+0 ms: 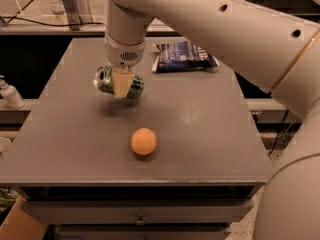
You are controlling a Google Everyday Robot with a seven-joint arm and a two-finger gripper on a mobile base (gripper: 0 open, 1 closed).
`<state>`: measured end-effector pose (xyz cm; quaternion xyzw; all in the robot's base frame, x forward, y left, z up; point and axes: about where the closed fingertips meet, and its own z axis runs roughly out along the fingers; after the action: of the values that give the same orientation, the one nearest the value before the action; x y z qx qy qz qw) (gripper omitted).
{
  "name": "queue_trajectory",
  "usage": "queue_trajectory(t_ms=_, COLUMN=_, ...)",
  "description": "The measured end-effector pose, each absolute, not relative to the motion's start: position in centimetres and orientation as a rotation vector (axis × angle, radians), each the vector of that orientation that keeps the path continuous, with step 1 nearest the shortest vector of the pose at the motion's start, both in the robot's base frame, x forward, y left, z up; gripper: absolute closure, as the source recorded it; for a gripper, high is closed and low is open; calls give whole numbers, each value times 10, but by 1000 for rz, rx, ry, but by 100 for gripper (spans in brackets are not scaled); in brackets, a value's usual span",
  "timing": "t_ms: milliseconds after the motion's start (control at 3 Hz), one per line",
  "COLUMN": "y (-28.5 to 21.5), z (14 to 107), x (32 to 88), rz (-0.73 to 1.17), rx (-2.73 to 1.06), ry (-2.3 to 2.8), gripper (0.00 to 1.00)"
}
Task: Knock green can over
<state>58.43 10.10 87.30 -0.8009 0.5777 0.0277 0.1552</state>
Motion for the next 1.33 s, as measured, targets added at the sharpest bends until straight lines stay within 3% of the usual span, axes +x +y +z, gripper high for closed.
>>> queue_trajectory(t_ms=333, y=106, z=873, x=584, rz=84, rx=-2304, ry=1634, gripper=0)
queue_trajectory(t_ms=667, y=108, z=872, x=583, rz=94, rx=-2299, ry=1631, gripper=0)
queue_trajectory(t_ms=1333, y=74, z=861, x=590, rz=328, rx=-1989, ry=1756, gripper=0)
